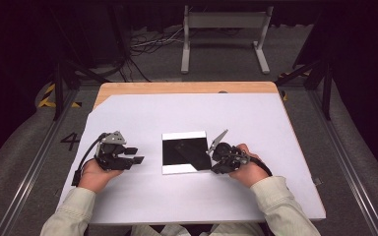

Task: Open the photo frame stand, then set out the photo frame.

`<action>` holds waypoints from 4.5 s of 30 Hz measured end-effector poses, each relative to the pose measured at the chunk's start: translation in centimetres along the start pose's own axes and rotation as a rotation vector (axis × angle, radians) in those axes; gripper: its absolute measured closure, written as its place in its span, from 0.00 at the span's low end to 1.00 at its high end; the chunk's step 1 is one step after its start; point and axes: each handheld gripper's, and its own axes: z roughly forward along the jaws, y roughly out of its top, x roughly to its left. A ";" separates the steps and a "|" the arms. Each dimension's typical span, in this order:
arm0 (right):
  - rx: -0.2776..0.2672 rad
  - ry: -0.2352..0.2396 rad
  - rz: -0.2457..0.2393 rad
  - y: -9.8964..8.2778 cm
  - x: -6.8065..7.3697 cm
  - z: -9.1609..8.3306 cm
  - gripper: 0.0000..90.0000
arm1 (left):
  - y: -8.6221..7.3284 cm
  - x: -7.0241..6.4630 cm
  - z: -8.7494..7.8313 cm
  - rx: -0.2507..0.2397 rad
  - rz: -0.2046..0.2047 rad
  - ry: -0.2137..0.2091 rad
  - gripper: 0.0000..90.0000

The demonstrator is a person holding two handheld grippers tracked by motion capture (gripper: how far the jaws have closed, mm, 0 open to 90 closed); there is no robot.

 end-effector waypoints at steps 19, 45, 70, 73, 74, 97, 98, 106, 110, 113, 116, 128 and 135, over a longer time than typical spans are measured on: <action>-0.170 -0.004 -0.032 -0.3 0.1 -2.3 1.00 | 0.0 0.0 0.0 -0.002 -0.005 -0.002 0.59; -0.476 0.005 -0.001 -0.7 0.0 -4.0 1.00 | -0.2 0.2 0.3 0.000 -0.003 -0.009 0.58; -0.510 0.010 0.008 -0.4 0.4 -4.0 1.00 | -0.3 0.3 0.6 0.009 -0.017 -0.024 0.57; -0.494 0.010 0.001 -0.4 0.4 -4.0 1.00 | -0.3 0.3 0.6 0.010 -0.016 -0.022 0.57; -0.488 0.011 0.000 -0.3 0.4 -4.0 1.00 | -0.3 0.3 0.6 0.008 -0.014 -0.022 0.57; -0.483 0.010 -0.006 -1.1 0.3 -6.5 0.96 | -0.1 0.3 0.6 0.008 -0.012 -0.026 0.57; -0.487 0.007 -0.004 -1.1 0.3 -6.5 0.95 | -0.1 0.3 0.6 0.008 -0.019 -0.028 0.57; -0.528 -0.030 0.069 -1.7 -0.1 -7.2 0.87 | 0.3 0.2 1.2 0.016 -0.006 -0.034 0.57; -0.548 -0.045 0.129 -1.8 -0.5 -7.3 0.80 | 0.2 0.3 1.1 0.012 -0.009 -0.032 0.57; -0.560 -0.049 0.153 -1.9 -0.7 -7.3 0.78 | 0.1 0.2 1.0 0.014 -0.015 -0.032 0.57; -0.579 -0.064 0.179 -1.9 -0.9 -7.4 0.76 | 0.1 0.3 0.9 0.013 -0.006 -0.026 0.57; -0.620 -0.046 0.257 -1.7 -1.3 -7.2 0.64 | 0.0 0.3 1.0 0.018 -0.014 -0.028 0.57; -0.637 -0.009 0.356 -1.6 -1.9 -6.6 0.56 | -0.1 0.4 1.1 0.021 -0.019 -0.029 0.57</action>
